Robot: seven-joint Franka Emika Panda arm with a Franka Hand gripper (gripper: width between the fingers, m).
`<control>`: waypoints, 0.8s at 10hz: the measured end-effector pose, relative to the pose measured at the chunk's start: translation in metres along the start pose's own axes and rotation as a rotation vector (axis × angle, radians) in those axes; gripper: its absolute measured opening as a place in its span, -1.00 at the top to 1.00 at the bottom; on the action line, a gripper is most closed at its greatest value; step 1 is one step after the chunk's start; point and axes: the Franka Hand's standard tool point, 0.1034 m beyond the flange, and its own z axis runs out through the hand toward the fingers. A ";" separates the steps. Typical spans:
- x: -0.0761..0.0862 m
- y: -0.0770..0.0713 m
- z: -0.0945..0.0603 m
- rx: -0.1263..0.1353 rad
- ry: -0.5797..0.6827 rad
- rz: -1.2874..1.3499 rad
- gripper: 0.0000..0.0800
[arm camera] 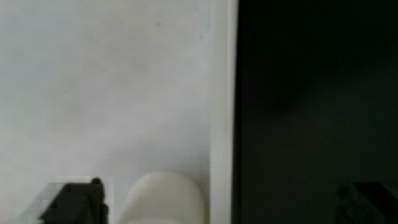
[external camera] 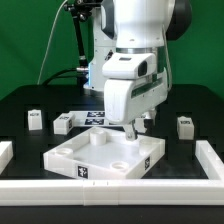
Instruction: Assemble one leg
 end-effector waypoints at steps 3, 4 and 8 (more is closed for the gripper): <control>-0.019 0.002 0.018 0.018 -0.006 0.004 -0.63; -0.022 0.004 0.018 0.017 -0.007 0.008 -0.63; -0.018 0.003 0.018 0.016 -0.006 0.018 0.00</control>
Offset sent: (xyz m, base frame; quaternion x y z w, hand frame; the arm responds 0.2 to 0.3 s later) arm 0.0027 -0.0189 -0.0005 -0.0093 0.0008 -0.0136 0.9999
